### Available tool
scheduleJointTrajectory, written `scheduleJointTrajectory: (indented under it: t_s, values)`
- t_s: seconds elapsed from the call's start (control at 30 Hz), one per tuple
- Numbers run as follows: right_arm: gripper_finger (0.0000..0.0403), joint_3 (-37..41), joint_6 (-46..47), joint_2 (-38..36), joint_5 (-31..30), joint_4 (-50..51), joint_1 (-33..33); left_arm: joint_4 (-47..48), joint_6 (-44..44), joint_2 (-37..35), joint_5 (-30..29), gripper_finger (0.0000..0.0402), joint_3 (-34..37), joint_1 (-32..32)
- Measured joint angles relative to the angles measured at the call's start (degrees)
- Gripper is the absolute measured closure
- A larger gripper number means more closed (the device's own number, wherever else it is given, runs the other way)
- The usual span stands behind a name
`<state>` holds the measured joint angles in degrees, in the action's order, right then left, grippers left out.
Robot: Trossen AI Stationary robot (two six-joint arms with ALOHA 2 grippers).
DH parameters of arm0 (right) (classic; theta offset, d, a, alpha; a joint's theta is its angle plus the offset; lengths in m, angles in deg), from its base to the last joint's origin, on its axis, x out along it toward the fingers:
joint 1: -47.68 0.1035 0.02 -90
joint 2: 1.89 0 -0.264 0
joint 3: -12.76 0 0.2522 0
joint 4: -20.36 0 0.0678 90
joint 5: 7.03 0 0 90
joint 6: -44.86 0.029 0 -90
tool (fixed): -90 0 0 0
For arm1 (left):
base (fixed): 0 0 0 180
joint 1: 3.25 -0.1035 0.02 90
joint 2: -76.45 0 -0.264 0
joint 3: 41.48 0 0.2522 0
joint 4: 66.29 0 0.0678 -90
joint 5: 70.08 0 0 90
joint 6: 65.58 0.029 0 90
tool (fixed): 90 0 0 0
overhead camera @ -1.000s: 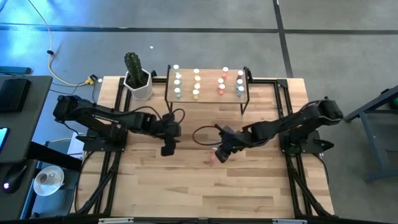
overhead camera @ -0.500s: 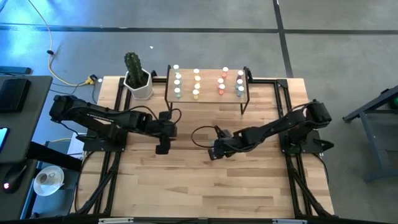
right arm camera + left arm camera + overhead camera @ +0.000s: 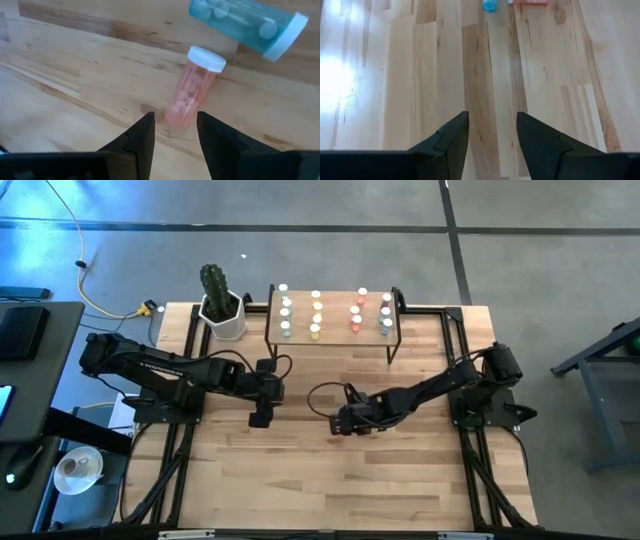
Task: Pick and place medicine bottles onto shelf by color
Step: Put the orange pill bottle on the shelf
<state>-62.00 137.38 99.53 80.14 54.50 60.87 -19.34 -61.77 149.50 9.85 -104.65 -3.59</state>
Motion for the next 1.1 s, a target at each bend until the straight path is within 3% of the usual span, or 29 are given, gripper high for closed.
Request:
scheduleJointTrajectory:
  t_s: [0.3, 0.63, 1.1]
  values:
    - [0.0262, 0.0, -0.9, -0.1, 1.8, 0.8, -0.8, 0.0, 1.5, 0.0, 0.0, 0.0245, 0.0, 0.0]
    - [0.0220, 0.0, 1.5, 0.0, 1.8, 1.2, -2.0, 0.0, 2.4, 0.0, 0.0, 0.0245, 0.0, 0.0]
    - [0.0220, -0.3, -0.3, 6.1, 6.2, -2.3, -2.0, 0.0, 2.4, 0.1, 0.1, 0.0245, 0.0, 0.0]
